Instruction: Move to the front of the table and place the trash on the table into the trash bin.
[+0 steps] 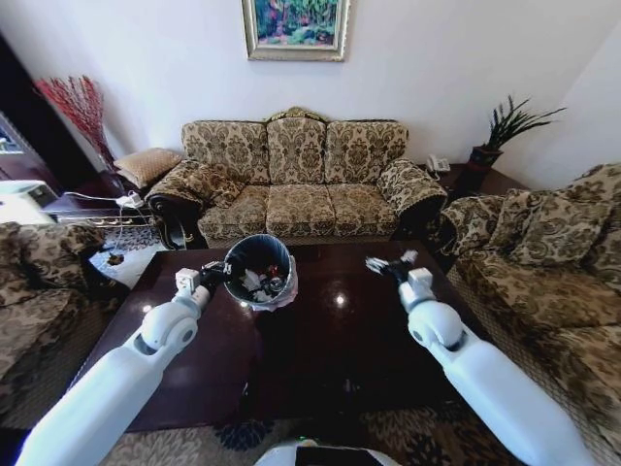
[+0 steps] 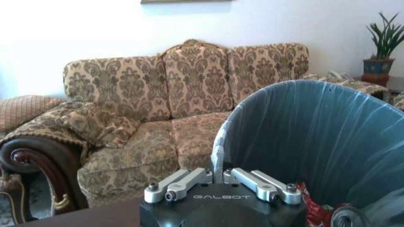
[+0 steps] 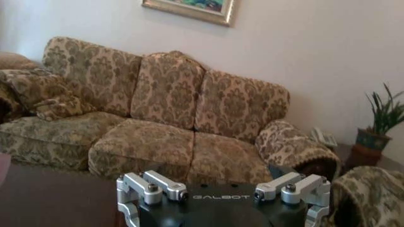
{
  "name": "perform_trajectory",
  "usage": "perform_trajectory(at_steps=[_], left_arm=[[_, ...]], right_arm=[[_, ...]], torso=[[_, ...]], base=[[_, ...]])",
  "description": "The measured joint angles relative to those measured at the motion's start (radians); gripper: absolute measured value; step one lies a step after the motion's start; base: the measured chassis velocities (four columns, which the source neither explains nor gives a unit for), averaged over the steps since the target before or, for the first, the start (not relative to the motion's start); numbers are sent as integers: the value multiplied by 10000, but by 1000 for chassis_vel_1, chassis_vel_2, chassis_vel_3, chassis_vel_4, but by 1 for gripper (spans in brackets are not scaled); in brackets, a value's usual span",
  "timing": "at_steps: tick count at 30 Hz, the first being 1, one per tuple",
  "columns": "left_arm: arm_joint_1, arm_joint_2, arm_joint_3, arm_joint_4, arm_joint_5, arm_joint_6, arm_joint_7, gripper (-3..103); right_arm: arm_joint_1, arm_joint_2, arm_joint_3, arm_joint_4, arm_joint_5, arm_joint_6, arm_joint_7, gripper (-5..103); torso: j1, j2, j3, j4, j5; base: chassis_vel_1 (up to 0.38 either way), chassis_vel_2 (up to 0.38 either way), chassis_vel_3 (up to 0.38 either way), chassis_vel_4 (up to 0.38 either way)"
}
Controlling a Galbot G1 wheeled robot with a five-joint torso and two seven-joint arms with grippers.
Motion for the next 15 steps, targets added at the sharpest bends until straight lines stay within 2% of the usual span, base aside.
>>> perform_trajectory(at_steps=[8, 15], left_arm=[[189, -128, -1, -127, 29, -97, -73, 3], [335, -61, -154, -436, -131, -108, -60, 3]], right_arm=[[-835, 645, 661, 2, -166, 151, -452, 100], [-925, 984, 544, 49, -247, 169, -494, 100]], torso=[[0, 0, 0, 5, -2], [2, 0, 1, 2, 4]], base=[[-49, -36, 60, 47], [-198, -209, 204, 192]])
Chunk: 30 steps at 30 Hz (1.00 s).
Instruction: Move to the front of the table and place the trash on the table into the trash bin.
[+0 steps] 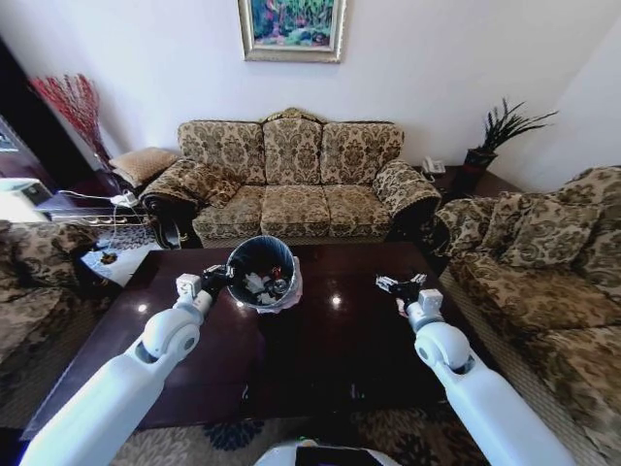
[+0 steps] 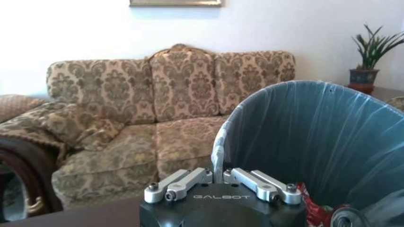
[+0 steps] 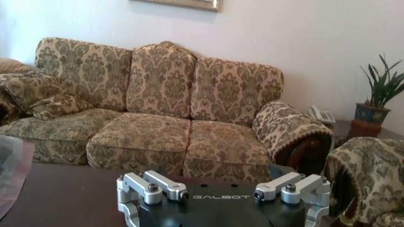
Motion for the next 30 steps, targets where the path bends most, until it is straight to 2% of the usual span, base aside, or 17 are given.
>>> perform_trajectory(at_steps=[4, 7, 10, 13, 16, 18, 21, 25, 30], left_arm=[[101, 3, -93, -91, -9, 22, 15, 3], [153, -25, -132, -136, 17, 16, 16, 3], [209, -69, -130, -185, 103, -62, -5, 3], [297, -163, -110, -330, 134, -86, -32, 3], [377, -172, -125, -411, 135, -93, -43, 3], [426, -172, -150, -437, 134, -94, -45, 3], [548, -144, -281, -446, 138, -93, -61, 3], [600, -122, -303, -429, 148, -93, -84, 3], [633, -107, -299, -416, 144, -93, -77, 3]], right_arm=[[-40, 12, -44, 46, -3, 19, 2, 100], [-121, 9, -45, 71, -21, 61, 3, 100], [-208, 77, -86, -161, -185, 351, -20, 100], [-310, 377, -271, -1355, -533, 1020, -516, 100], [-300, 598, -347, -2096, -537, 1283, -923, 100], [-269, 728, -364, -2495, -511, 1384, -1173, 100], [75, 1190, -551, -3883, -62, 1714, -2030, 100], [523, 1635, -711, -5041, 167, 2050, -2485, 100], [946, 2029, -774, -6119, 99, 2287, -2582, 100]], torso=[[1, 0, 0, -1, 1], [-1, 1, -1, -1, -12], [1, 0, 0, 0, -4], [-2, 1, -1, -3, -5], [-1, 0, 0, -7, 12], [-1, 0, 0, -9, 10], [-2, 0, 0, 0, -17], [0, 0, 0, 17, -6], [0, 0, 0, 1, -6]], base=[[-267, -277, 271, 283], [-285, -298, 326, 346], [-245, -278, 280, 347], [-210, -192, 206, 216], [-119, -105, 94, 64], [-22, -61, 14, -7], [17, 9, -5, -3], [58, 76, -16, -10], [8, 17, -4, -1]])
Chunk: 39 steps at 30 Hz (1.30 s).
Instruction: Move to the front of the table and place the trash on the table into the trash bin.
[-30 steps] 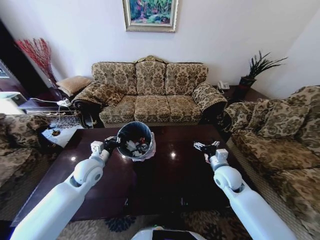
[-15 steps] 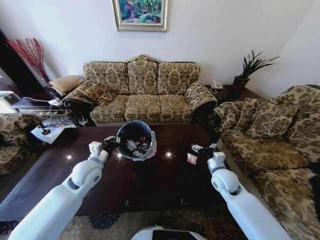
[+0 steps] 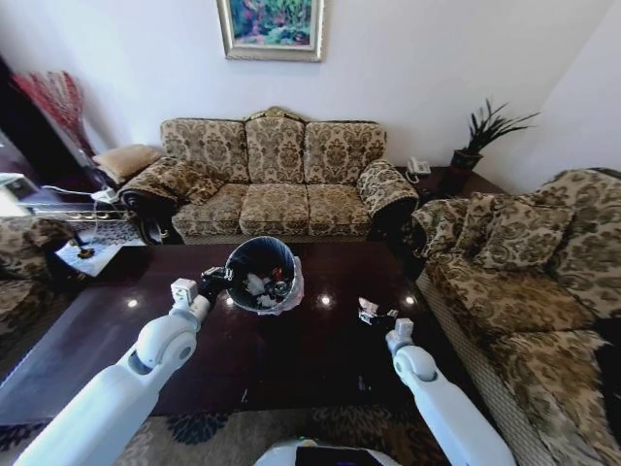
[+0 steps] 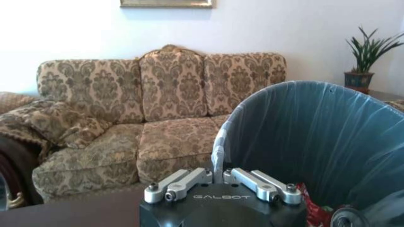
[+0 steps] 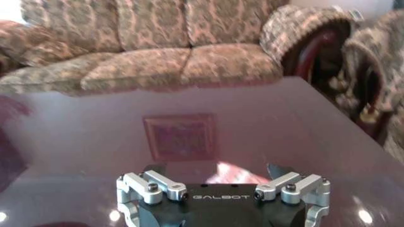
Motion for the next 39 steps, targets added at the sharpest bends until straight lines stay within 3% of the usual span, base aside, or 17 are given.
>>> perform_trajectory(at_steps=[5, 9, 11, 14, 15, 17, 21, 23, 26, 28, 29, 31, 35, 39], left_arm=[[2, 46, 1, 50, -17, 0, 32, 3], [-23, 55, 15, 108, -25, 0, 31, 3], [-53, 54, 28, 147, -33, -2, 37, 3], [-74, 52, 41, 186, -36, -68, 81, 3], [-83, 43, 53, 215, -41, -134, 145, 3], [-92, 41, 58, 224, -43, -151, 165, 3], [-163, 35, 99, 282, -43, -177, 183, 3], [-177, 36, 100, 297, -43, -177, 183, 3], [-206, 58, 100, 321, -45, -178, 182, 3], [-209, 64, 101, 322, -46, -177, 182, 3], [-215, 78, 99, 323, -51, -177, 182, 3], [-219, 81, 98, 323, -52, -178, 182, 3], [-227, 87, 99, 321, -55, -177, 182, 3], [-227, 106, 111, 261, -57, -177, 182, 3]], right_arm=[[442, 280, -67, -1056, -54, 237, -126, 100], [736, 393, -149, -1673, -53, 461, -472, 102], [834, 400, -175, -1876, -51, 497, -731, 93], [889, 386, -228, -1993, -32, 505, -769, 88], [900, 385, -237, -2048, -28, 510, -767, 77], [900, 384, -238, -2062, -26, 513, -756, 77], [881, 403, -272, -2178, -87, 758, -610, 55], [881, 403, -271, -2189, -86, 787, -624, 55], [932, 408, -299, -2248, -66, 804, -658, 39], [946, 418, -302, -2271, -64, 810, -658, 39], [979, 448, -306, -2338, -57, 823, -658, 28], [987, 461, -306, -2358, -57, 833, -658, 28], [941, 447, -298, -2271, -62, 939, -571, 7], [718, 286, -212, -1535, -62, 998, -386, -2]], torso=[[-1, 0, 0, -6, 1], [-1, 0, 0, 2, -2], [0, 0, 0, 4, 0], [0, 0, 0, 3, 1], [0, 0, 0, 0, 1], [0, 0, 0, -2, 2], [-1, 0, 0, -1, 3], [-1, 0, 0, -1, 1], [0, 0, 0, 0, 1], [0, 0, 0, 0, 1], [0, 0, 0, -1, 2], [-1, 0, 0, -1, 2], [-1, 0, 0, 1, 3], [1, -1, 1, 1, 6]], base=[[0, 0, 0, 0], [0, 0, 0, 0], [0, 0, 0, 0], [0, 0, 0, 0], [0, 0, 0, 0], [0, 0, 0, 0], [0, 0, 0, 0], [0, 0, 0, 0], [0, 0, 0, 0], [0, 0, 0, 0], [0, 0, 0, 0], [0, 0, 0, 0], [0, 0, 0, 0], [0, 0, 0, 0]])
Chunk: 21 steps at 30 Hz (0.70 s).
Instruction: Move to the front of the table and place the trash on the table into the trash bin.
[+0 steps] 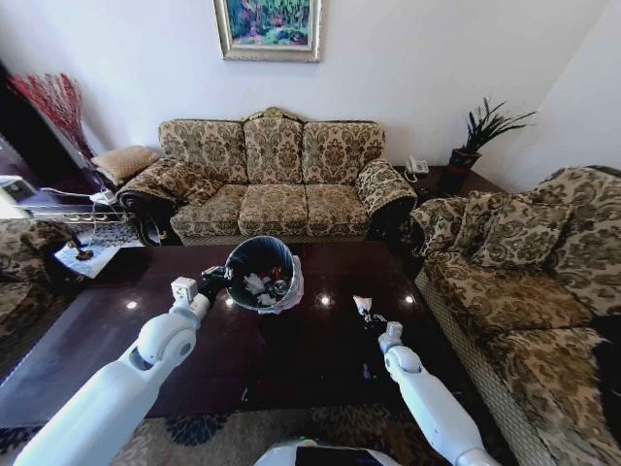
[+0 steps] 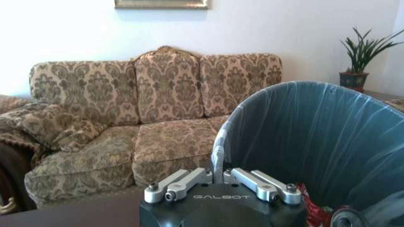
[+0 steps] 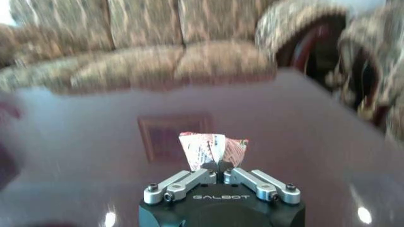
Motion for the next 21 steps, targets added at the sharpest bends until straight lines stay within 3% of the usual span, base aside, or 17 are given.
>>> perform_trajectory(at_steps=[3, 4, 6, 7, 9, 11, 14, 15, 17, 19, 21], left_arm=[[-40, 82, 89, -96, -24, 0, 57, 3], [-40, 82, 89, -96, -24, 0, 57, 3], [-154, 144, 204, -83, -26, 0, 161, 3], [-154, 144, 204, -83, -26, 0, 161, 3], [-252, 218, 372, -72, -27, 16, 245, 3], [-277, 234, 405, -72, -28, 29, 270, 3], [-491, 409, 618, -86, -66, 99, 618, 3], [-491, 409, 618, -86, -66, 99, 618, 3], [-659, 587, 712, -27, -75, 99, 942, 3], [-697, 639, 732, 12, -75, 92, 1019, 3], [-781, 783, 768, 89, -69, 81, 1297, 3]], right_arm=[[-757, -425, 554, 2480, 19, -374, 129, -2], [-757, -425, 554, 2480, 19, -374, 129, -2], [-1220, -971, 903, 4744, 353, -965, 165, -2], [-1220, -971, 903, 4744, 353, -965, 165, -2], [-1274, -1700, 962, 6808, 962, -1527, 278, -2], [-1233, -1832, 941, 7090, 1104, -1610, 315, -2], [-182, -3171, 345, 8927, 2589, -2202, 468, -1], [-182, -3171, 345, 8927, 2589, -2202, 468, -1], [1217, -3910, -362, 9689, 3869, -2624, 471, 0], [1703, -4050, -629, 9833, 4207, -2721, 475, 0], [3342, -4277, -1715, 10196, 5199, -3174, 420, 0]], torso=[[-1, 0, 0, -3, -1], [-1, 0, 0, -3, -1], [-3, 1, -2, -4, -6], [-3, 1, -2, -4, -6], [-3, 1, -1, -3, -4], [-3, 1, -1, -3, -4], [-3, 1, -2, -1, -4], [-3, 1, -2, -1, -4], [-2, 1, -1, -3, -4], [-2, 1, -1, -5, -4], [-1, 1, -1, -1, -6]], base=[[0, 0, 0, 0], [0, 0, 0, 0], [0, 0, 0, 0], [0, 0, 0, 0], [0, 0, 0, 0], [0, 0, 0, 0], [0, 0, 0, 0], [0, 0, 0, 0], [0, 0, 0, 0], [0, 0, 0, 0], [0, 0, 0, 0]])
